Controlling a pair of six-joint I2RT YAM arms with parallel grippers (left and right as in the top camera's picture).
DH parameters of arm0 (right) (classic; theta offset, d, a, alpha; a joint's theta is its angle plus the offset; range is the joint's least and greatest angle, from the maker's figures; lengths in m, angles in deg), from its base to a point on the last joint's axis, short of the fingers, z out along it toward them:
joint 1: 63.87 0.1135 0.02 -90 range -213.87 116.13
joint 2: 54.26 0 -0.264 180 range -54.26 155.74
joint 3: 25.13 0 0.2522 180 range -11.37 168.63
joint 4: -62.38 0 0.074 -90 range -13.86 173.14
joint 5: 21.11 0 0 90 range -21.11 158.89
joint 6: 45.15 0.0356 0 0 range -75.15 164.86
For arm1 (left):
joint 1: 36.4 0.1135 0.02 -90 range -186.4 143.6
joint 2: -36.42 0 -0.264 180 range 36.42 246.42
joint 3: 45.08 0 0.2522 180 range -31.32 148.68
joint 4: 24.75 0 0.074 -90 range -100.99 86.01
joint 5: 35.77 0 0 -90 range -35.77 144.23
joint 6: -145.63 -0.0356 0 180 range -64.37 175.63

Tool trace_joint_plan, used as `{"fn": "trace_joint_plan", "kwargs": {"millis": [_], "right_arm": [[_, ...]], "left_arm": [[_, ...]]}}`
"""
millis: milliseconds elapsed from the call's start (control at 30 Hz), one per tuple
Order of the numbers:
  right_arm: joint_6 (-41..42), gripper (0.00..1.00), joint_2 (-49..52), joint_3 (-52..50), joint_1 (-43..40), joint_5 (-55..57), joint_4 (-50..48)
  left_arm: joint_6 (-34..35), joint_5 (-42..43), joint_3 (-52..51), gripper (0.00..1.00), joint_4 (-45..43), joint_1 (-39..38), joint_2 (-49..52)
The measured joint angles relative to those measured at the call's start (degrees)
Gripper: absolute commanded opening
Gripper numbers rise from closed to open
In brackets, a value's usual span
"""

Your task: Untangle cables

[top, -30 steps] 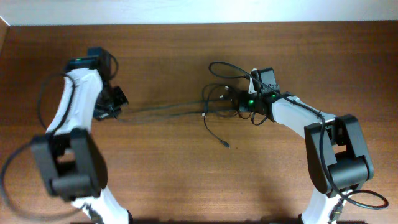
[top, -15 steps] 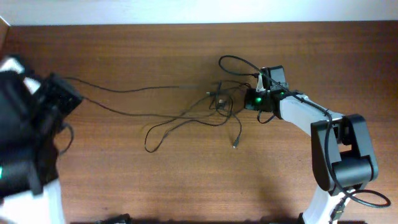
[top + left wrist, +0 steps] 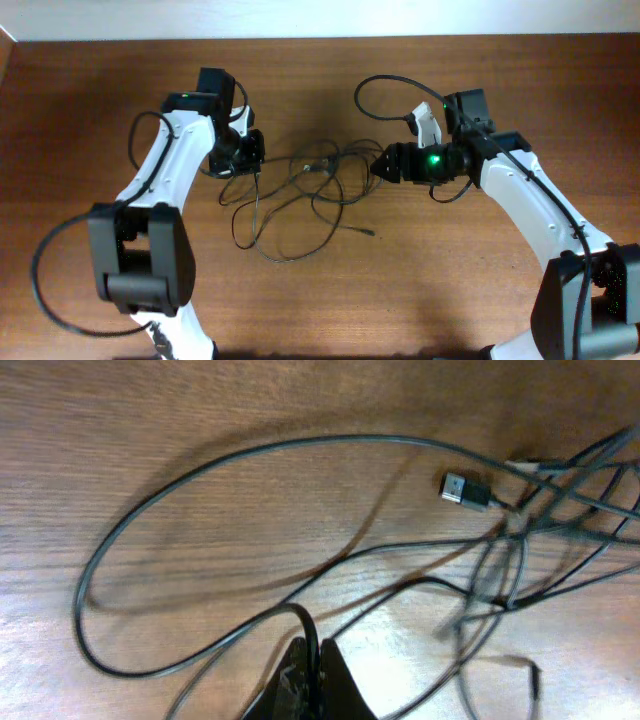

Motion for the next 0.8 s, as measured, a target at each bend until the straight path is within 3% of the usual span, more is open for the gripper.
{"fn": "trace_joint_plan", "kwargs": {"millis": [167,233,267,433,467,567,600,633,733,800], "right_arm": [[0.0,0.77,0.0,-0.1,1.8,0.8,4.6],[0.0,0.77,0.0,-0.2,5.2,4.4,4.7],[0.3,0.8,0.0,-0.2,6.6,6.1,4.7],[1.0,0.99,0.0,-0.3,13.0,25.8,8.3],[1.4,0.99,0.0,-0.3,13.0,30.2,8.5],[1.9,0.98,0.0,-0.3,12.9,39.2,6.5],[2.0,0.99,0.0,-0.3,12.9,39.4,6.1],[2.0,0.99,0.0,-0.3,12.9,38.1,5.4],[2.0,0.98,0.0,-0.4,12.9,29.7,3.6],[2.0,0.98,0.0,-0.4,12.9,23.7,3.5]], "left_arm": [[-0.6,-0.4,0.0,0.0,-3.8,-0.1,3.6],[-0.6,-0.1,0.0,0.06,-3.6,-0.3,4.5],[-0.6,0.0,0.0,0.11,-3.6,-0.4,4.9],[-0.8,-0.3,0.0,0.15,-3.6,-1.7,5.2],[-0.8,-0.3,0.0,0.24,-3.6,-1.8,5.2],[-1.0,-0.5,0.0,0.82,-3.6,-1.8,5.2],[-1.0,-0.5,0.0,0.95,-3.6,-1.8,5.2],[-1.2,-0.6,0.0,0.99,-3.6,-1.8,5.2],[-1.3,-0.7,0.0,0.98,-3.5,-1.8,5.2],[-1.4,-0.7,0.0,0.74,-3.4,-1.8,5.2]]}}
